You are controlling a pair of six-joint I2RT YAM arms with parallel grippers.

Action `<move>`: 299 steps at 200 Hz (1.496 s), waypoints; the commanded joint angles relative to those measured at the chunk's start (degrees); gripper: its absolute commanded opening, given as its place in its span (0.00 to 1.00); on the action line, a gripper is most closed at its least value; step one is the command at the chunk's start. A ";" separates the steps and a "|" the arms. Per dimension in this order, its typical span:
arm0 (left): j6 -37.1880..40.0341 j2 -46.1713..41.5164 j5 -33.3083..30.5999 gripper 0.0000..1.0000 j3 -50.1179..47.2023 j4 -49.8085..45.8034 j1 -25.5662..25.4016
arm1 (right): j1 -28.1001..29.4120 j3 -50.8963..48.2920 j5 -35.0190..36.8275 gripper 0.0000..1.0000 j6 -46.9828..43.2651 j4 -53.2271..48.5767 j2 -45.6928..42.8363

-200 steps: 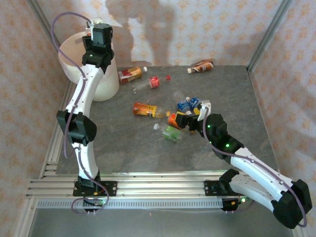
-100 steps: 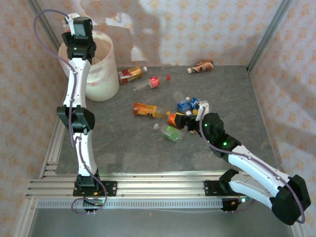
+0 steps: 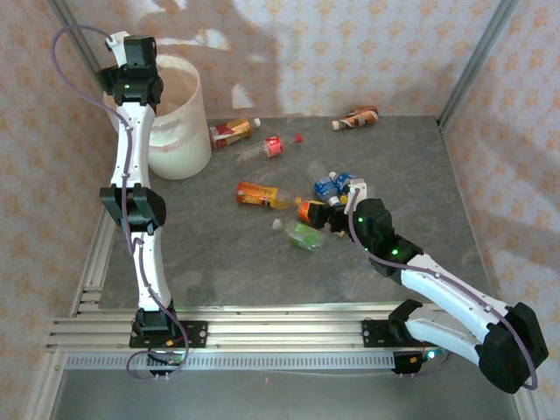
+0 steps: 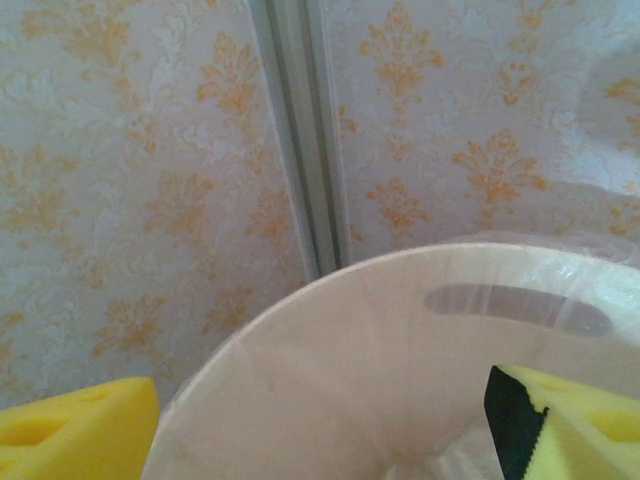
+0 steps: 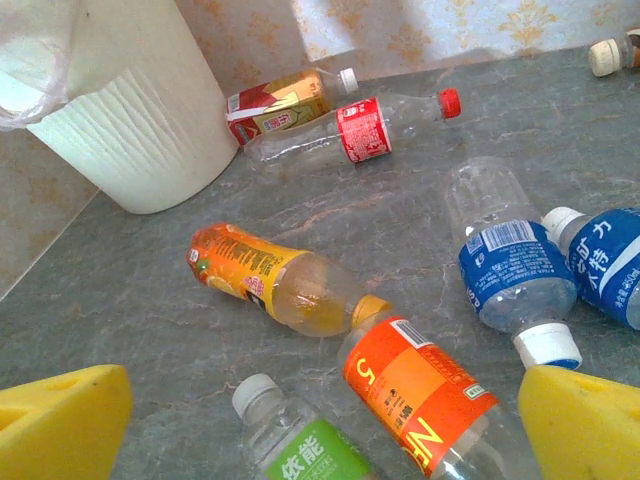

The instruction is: Put the plastic bottles in the bin

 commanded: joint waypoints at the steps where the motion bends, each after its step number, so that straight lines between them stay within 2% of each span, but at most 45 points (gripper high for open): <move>1: -5.25 -2.76 1.59 0.89 1.74 -4.62 0.33 | 0.15 1.96 4.13 0.99 2.23 0.12 0.06; 37: -11.87 -4.75 11.04 0.97 1.54 -8.48 0.24 | 0.11 2.27 11.67 0.99 7.48 -3.99 -0.44; 54: -15.10 -6.77 14.45 1.00 -0.19 -10.49 0.15 | 0.15 2.53 11.88 0.99 6.97 -7.95 -0.36; 65: -16.58 -9.20 16.98 1.00 -3.46 -9.69 0.06 | 0.11 2.58 9.29 0.99 4.32 -10.42 -0.44; 91: -19.39 -16.34 26.24 1.00 -13.20 -4.49 -0.51 | 0.11 2.79 -2.60 0.98 -5.91 -15.91 -0.20; 119: -20.51 -23.95 32.50 1.00 -20.40 -2.53 -3.19 | 0.18 3.53 -13.60 0.96 -12.57 -19.57 2.33; 136: -19.68 -28.16 35.23 1.00 -24.43 -3.30 -5.03 | 0.22 4.21 -14.17 0.95 -14.30 -19.86 5.05; 149: -20.22 -31.86 39.61 1.00 -28.78 -2.63 -5.59 | 0.22 5.05 -13.40 0.95 -15.59 -19.44 7.68; 180: -22.74 -42.15 48.40 1.00 -43.17 1.70 -5.82 | 0.30 8.62 -15.96 0.94 -19.67 -19.81 16.75; 195: -23.17 -46.94 50.35 1.00 -49.45 3.53 -5.77 | 0.46 10.06 -15.59 0.93 -21.21 -19.96 19.88; 211: -20.42 -50.77 52.10 1.00 -54.24 3.96 -5.82 | 0.62 10.92 -14.22 0.93 -22.73 -19.53 22.20; 254: -17.33 -56.13 48.97 1.00 -62.03 0.24 -5.82 | 1.46 12.67 -17.01 0.91 -23.67 -20.49 26.59; 278: -17.48 -57.95 47.65 1.00 -64.77 0.13 -5.81 | 3.83 14.07 -14.84 0.90 -22.66 -22.63 29.32; 299: -17.80 -58.98 47.22 1.00 -66.60 0.91 -5.78 | 7.81 14.15 -9.85 0.90 -21.73 -23.10 31.22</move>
